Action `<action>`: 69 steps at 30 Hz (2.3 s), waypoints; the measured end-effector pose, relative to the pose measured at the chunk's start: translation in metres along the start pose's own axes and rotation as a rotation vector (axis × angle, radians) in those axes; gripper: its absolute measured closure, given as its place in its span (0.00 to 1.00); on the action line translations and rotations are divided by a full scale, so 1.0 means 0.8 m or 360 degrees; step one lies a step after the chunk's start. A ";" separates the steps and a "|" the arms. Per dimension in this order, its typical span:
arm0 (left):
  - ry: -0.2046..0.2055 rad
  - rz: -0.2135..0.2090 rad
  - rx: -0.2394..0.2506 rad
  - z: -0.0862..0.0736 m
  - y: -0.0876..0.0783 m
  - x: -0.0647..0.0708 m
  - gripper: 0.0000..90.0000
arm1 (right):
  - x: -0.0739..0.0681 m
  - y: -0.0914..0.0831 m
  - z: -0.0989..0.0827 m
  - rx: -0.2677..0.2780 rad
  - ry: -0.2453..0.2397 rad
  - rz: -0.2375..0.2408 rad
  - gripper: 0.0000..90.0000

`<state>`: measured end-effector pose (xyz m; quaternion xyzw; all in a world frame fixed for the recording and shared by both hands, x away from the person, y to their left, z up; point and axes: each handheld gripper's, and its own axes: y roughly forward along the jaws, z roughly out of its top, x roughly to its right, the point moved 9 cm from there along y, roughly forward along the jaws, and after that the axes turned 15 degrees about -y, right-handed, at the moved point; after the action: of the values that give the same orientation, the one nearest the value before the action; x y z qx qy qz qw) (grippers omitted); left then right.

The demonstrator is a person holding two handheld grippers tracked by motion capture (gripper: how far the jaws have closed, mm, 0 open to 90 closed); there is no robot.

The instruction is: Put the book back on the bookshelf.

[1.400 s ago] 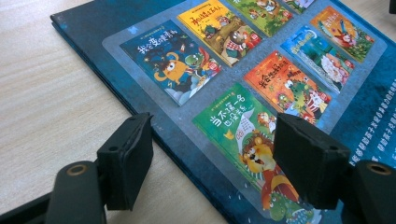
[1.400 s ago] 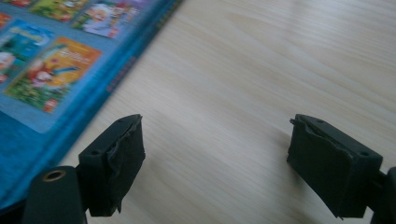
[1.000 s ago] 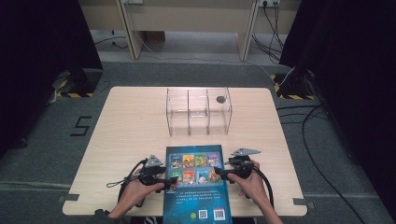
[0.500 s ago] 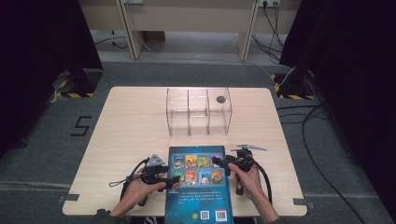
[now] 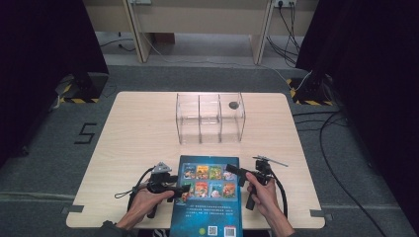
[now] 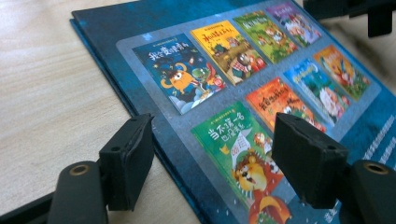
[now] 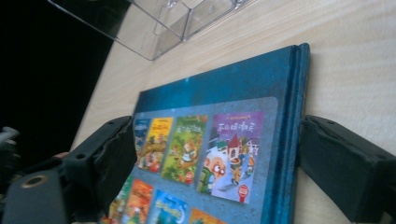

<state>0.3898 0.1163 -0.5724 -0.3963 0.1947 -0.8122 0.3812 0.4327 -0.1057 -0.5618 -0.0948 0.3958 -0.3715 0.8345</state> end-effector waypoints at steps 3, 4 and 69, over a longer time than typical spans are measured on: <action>-0.0004 -0.0001 -0.0001 0.000 0.000 0.000 0.32 | 0.001 0.000 0.001 0.0013 0.0043 0.0014 0.12; 0.0001 0.0003 -0.0002 0.000 0.000 -0.001 0.32 | 0.001 0.000 0.002 0.0031 0.0061 0.0021 0.12; -0.0070 -0.0214 0.0015 0.009 -0.007 0.012 0.20 | -0.063 -0.008 0.075 0.0040 -0.1194 0.0234 0.57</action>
<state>0.3893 0.1122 -0.5597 -0.4242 0.1554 -0.8280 0.3320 0.4522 -0.0830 -0.4893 -0.1852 0.0640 -0.2549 0.9469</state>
